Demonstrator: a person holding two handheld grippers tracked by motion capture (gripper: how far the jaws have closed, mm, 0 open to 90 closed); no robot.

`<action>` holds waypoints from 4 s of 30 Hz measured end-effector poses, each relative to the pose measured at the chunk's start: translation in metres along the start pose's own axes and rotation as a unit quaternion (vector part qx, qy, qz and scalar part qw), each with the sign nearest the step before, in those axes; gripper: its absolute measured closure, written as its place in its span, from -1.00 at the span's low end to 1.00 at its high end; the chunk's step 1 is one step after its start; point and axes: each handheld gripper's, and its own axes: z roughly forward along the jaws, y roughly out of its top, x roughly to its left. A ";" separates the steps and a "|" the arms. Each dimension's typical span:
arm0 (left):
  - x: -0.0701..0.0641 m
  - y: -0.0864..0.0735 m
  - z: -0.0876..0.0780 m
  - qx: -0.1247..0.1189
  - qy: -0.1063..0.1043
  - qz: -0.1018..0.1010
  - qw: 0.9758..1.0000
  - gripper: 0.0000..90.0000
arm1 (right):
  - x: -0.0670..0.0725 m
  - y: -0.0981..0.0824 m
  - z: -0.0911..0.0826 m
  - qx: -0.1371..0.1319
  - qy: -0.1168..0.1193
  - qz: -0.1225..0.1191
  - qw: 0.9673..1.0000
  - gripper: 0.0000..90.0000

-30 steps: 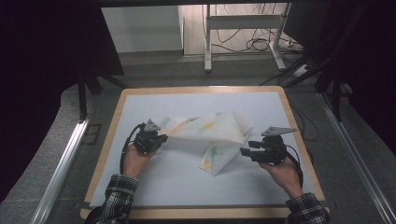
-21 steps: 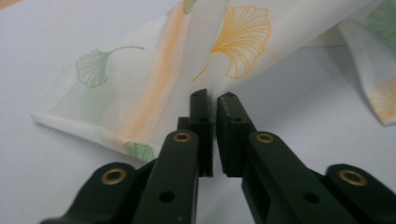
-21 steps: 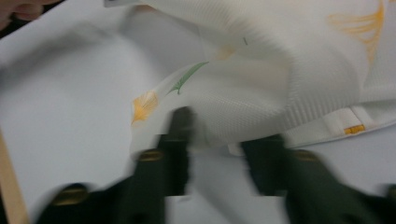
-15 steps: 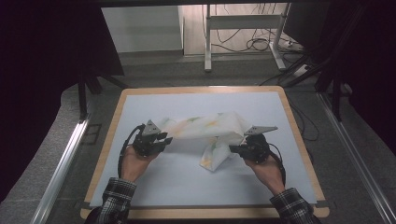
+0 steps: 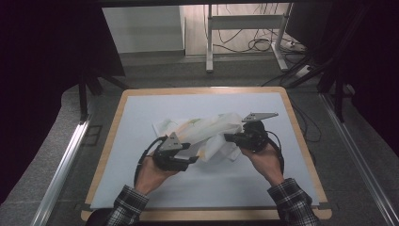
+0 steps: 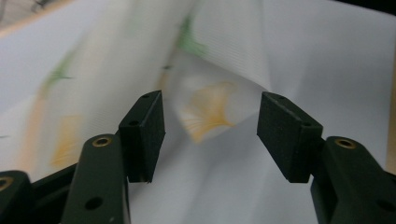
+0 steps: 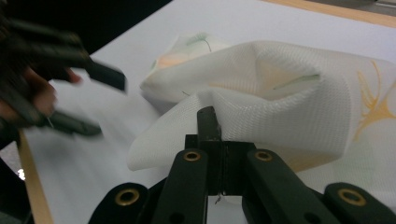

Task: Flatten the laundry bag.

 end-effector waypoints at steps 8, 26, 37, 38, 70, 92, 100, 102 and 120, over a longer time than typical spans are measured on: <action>-0.016 0.004 0.032 0.018 0.018 0.031 0.999 0.20 | 0.006 0.008 -0.004 -0.011 0.006 -0.002 1.000 0.96; 0.015 0.036 0.009 -0.026 0.007 -0.022 0.999 1.00 | -0.015 -0.021 -0.022 0.007 -0.014 0.016 1.000 0.46; 0.045 0.058 -0.007 -0.021 0.046 -0.039 0.998 1.00 | -0.029 -0.065 0.015 0.073 -0.038 0.000 0.997 0.35; 0.048 0.059 -0.009 -0.019 0.049 -0.041 0.998 1.00 | -0.029 -0.065 0.015 0.073 -0.038 0.000 0.997 0.35; 0.082 0.071 -0.026 -0.031 0.104 -0.068 0.992 1.00 | -0.001 -0.080 0.009 0.145 -0.034 -0.068 0.987 0.98; 0.129 0.043 0.016 0.041 0.113 -0.141 0.983 0.74 | -0.023 -0.105 -0.054 0.121 -0.029 -0.016 0.992 0.84; 0.113 0.032 0.008 0.024 0.102 -0.113 0.988 0.13 | -0.020 -0.091 -0.049 0.095 -0.044 -0.033 0.994 0.55; 0.096 0.029 0.000 0.011 0.086 -0.097 0.991 0.00 | -0.022 -0.087 -0.050 0.083 -0.055 -0.033 0.994 0.46; -0.013 0.022 0.006 0.001 0.003 -0.008 1.000 -0.10 | -0.047 -0.065 -0.053 0.055 -0.103 -0.024 0.993 0.36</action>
